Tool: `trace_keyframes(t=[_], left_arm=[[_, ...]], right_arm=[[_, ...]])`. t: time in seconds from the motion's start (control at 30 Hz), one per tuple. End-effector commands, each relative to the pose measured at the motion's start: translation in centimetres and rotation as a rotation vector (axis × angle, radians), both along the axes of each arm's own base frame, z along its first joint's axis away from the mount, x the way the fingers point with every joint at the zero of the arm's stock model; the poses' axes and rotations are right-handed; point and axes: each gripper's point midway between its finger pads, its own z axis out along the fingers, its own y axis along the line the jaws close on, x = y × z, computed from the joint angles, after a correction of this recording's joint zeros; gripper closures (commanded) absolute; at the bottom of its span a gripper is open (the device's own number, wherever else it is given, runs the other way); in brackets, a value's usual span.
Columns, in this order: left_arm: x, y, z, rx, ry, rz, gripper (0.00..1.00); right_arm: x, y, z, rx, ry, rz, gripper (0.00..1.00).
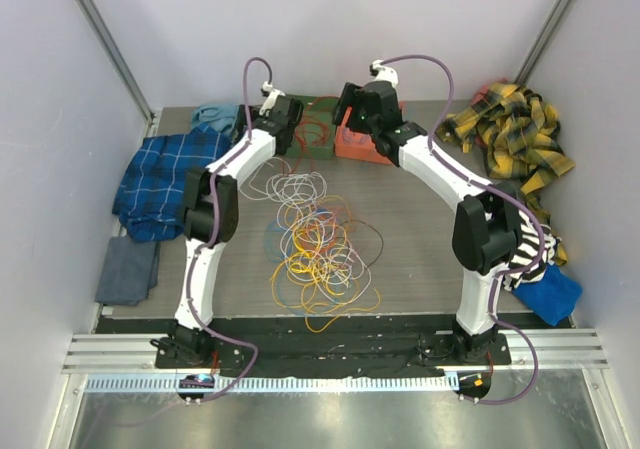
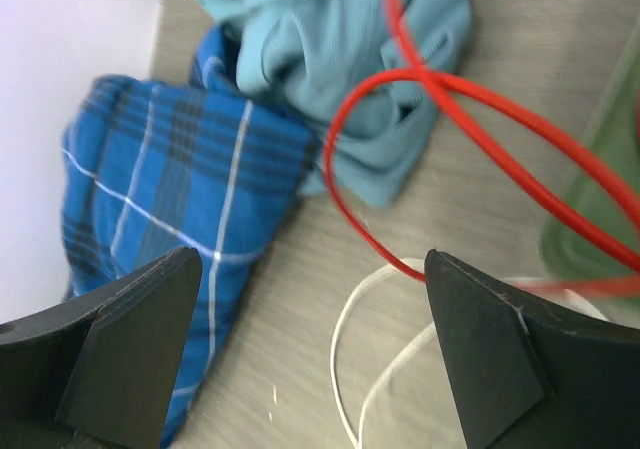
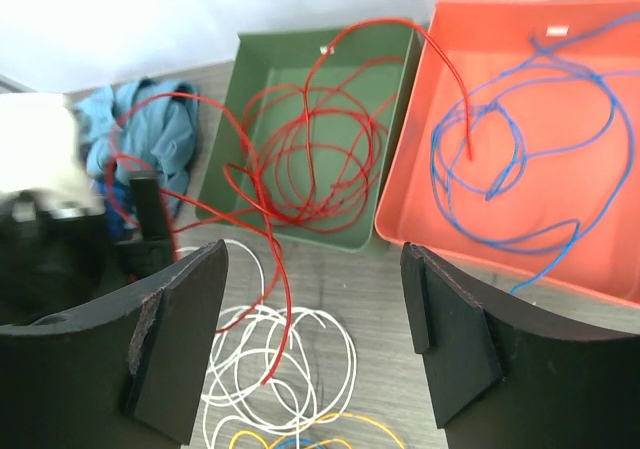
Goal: Untangle the cables
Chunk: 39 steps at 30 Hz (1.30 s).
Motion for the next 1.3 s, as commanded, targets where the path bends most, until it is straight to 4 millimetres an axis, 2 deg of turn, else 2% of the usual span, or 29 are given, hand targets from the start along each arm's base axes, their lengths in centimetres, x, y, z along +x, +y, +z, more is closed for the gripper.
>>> trace_keyframes(t=[0.0, 0.03, 0.07, 0.1, 0.13, 0.17, 0.2, 0.33, 0.4, 0.43, 0.47, 0.5, 0.57, 0.6, 0.67, 0.73, 0.77, 0.8, 0.83, 0.87, 0.9, 0.93, 0.97, 1.03, 1.2, 1.27], left_arm=[[-1.3, -0.3, 6.9, -0.268, -0.173, 0.013, 0.00], [-1.7, -0.2, 6.4, -0.295, -0.163, 0.011, 0.00], [-1.8, 0.2, 7.0, -0.330, -0.182, 0.022, 0.00], [-2.0, 0.1, 8.7, -0.374, -0.230, 0.020, 0.00], [-2.4, -0.2, 8.4, -0.408, -0.221, 0.001, 0.00], [-2.5, -0.3, 8.9, -0.428, -0.233, -0.008, 0.00], [-2.9, -0.6, 10.3, -0.457, -0.258, -0.026, 0.00], [-3.6, -2.0, 11.0, -0.546, -0.249, -0.086, 0.00], [-3.9, -2.7, 10.7, -0.585, -0.224, -0.112, 0.00], [-4.1, -3.0, 10.6, -0.603, -0.220, -0.117, 0.00], [-4.5, -3.2, 9.8, -0.622, -0.197, -0.122, 0.00], [-4.8, -3.5, 9.3, -0.641, -0.183, -0.126, 0.00], [-5.3, -3.6, 8.5, -0.696, -0.173, -0.105, 0.00], [-6.1, -4.1, 6.7, -0.732, -0.125, -0.103, 0.00], [-6.6, -4.1, 5.2, -0.810, -0.116, -0.071, 0.00], [-7.5, -4.4, 2.8, -0.893, -0.075, -0.053, 0.00], [-7.5, -3.8, 2.5, -0.929, -0.091, -0.025, 0.00], [-7.0, -4.3, 2.9, -1.005, -0.137, -0.022, 0.00], [-8.1, -4.0, 1.0, -1.033, -0.120, 0.010, 0.00], [-8.1, -3.5, 0.9, -1.062, -0.143, 0.025, 0.00], [-7.7, -3.7, 2.3, -1.112, -0.215, 0.017, 0.00], [-8.4, -3.6, 1.4, -1.123, -0.211, 0.022, 0.00], [-8.5, -3.7, 1.5, -1.136, -0.228, 0.015, 0.00], [-8.5, -3.8, 2.8, -1.165, -0.278, -0.007, 0.00], [-9.0, -3.8, 1.6, -1.172, -0.269, -0.001, 0.00], [-8.6, -3.8, 1.0, -1.185, -0.280, 0.005, 0.00]], right_arm=[[-0.8, 0.8, 2.9, 0.084, -0.067, 0.029, 0.22], [-1.0, 1.1, 2.6, 0.097, -0.061, 0.040, 0.22], [-1.1, 1.2, 2.5, 0.103, -0.058, 0.043, 0.23], [-1.2, 1.1, 2.3, 0.107, -0.053, 0.044, 0.23], [-1.4, 1.2, 2.1, 0.111, -0.047, 0.047, 0.23], [-1.5, 1.2, 2.1, 0.113, -0.046, 0.049, 0.23], [-1.6, 1.2, 2.2, 0.115, -0.047, 0.049, 0.23], [-2.2, 0.9, 2.3, 0.116, -0.043, 0.050, 0.24], [-2.5, 0.6, 2.9, 0.118, -0.054, 0.048, 0.24], [-2.8, 0.5, 2.5, 0.112, -0.045, 0.046, 0.24], [-2.8, 0.4, 3.6, 0.125, -0.079, 0.047, 0.24], [-3.1, 0.4, 3.7, 0.127, -0.083, 0.050, 0.24], [-3.6, 0.1, 3.0, 0.126, -0.070, 0.050, 0.24], [-4.2, 0.0, 2.9, 0.133, -0.067, 0.059, 0.24], [-4.9, 0.1, 2.8, 0.148, -0.064, 0.074, 0.24], [-6.0, 0.2, 2.3, 0.173, -0.054, 0.091, 0.24], [-6.4, 0.2, 2.2, 0.179, -0.051, 0.099, 0.24], [-6.9, 0.0, 1.4, 0.184, -0.037, 0.103, 0.24], [-7.4, 0.0, 1.8, 0.196, -0.041, 0.106, 0.24], [-7.8, 0.0, 1.6, 0.199, -0.038, 0.111, 0.24], [-8.2, -0.1, 0.9, 0.194, -0.027, 0.111, 0.24], [-8.6, -0.3, 1.1, 0.197, -0.032, 0.108, 0.25], [-8.9, -0.2, 0.9, 0.197, -0.029, 0.111, 0.25], [-9.4, -0.3, 0.4, 0.198, -0.020, 0.110, 0.25], [-10.1, 0.4, -0.8, 0.209, 0.010, 0.130, 0.25], [-10.2, 0.5, -1.0, 0.209, 0.014, 0.132, 0.25]])
